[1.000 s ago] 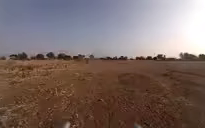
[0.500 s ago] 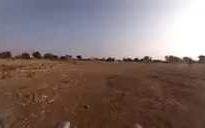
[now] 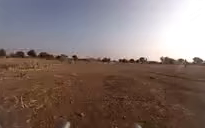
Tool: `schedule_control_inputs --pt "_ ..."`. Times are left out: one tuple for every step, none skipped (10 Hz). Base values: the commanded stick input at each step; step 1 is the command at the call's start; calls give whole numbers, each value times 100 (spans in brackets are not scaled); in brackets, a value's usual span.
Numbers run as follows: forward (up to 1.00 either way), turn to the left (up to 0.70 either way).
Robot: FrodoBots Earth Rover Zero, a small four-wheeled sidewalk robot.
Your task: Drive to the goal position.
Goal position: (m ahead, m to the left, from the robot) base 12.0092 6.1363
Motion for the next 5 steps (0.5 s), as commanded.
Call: schedule_control_inputs --pt "46 0" --pt "46 0" --pt "46 0" --pt "46 0" --pt "46 0"
